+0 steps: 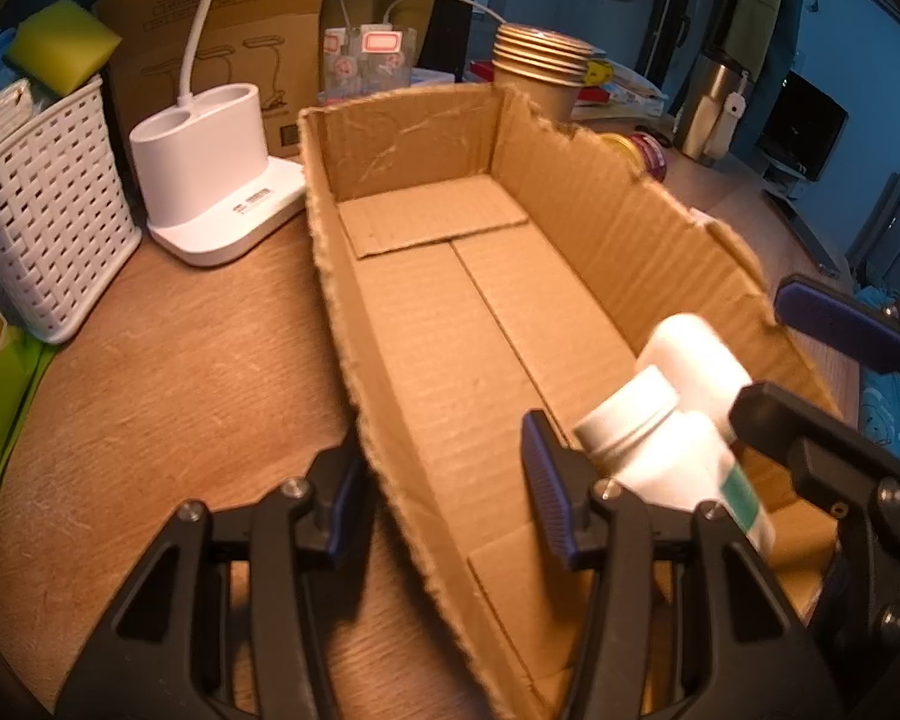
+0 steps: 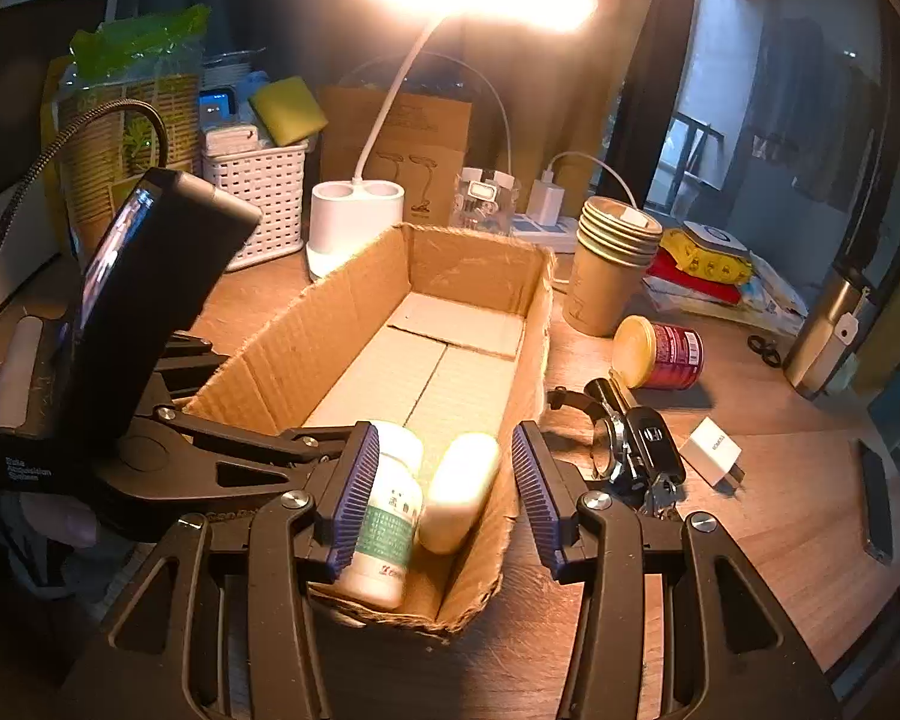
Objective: Organize rigid objects
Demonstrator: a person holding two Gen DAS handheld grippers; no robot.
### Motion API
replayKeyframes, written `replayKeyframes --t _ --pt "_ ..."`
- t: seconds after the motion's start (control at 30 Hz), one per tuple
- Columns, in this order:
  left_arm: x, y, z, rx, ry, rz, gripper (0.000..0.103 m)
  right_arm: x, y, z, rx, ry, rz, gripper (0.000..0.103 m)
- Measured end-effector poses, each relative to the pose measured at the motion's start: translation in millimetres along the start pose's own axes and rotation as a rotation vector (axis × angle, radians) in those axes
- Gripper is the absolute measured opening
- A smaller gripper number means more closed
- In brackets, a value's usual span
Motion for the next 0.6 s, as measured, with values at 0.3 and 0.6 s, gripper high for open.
replayKeyframes --t 0.3,0.6 --pt "-0.6 0.1 -0.3 0.0 0.0 -0.001 0.051 -0.9 0.5 -0.4 -0.005 0.015 0.015 0.051" --pt "-0.6 0.1 -0.2 0.0 0.0 0.0 0.051 -19.9 3.6 -11.9 -0.042 0.0 0.075 0.053"
Point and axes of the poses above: each gripper's, at about its wrist camera, not at the fingertips, and z roughly the way its jaws point, x to its left, y to its top, the point moved 4 cm from there along z, roughly the way its jaws point, and after that the axes turned 6 degrees about -x, right-handed, at the moved point
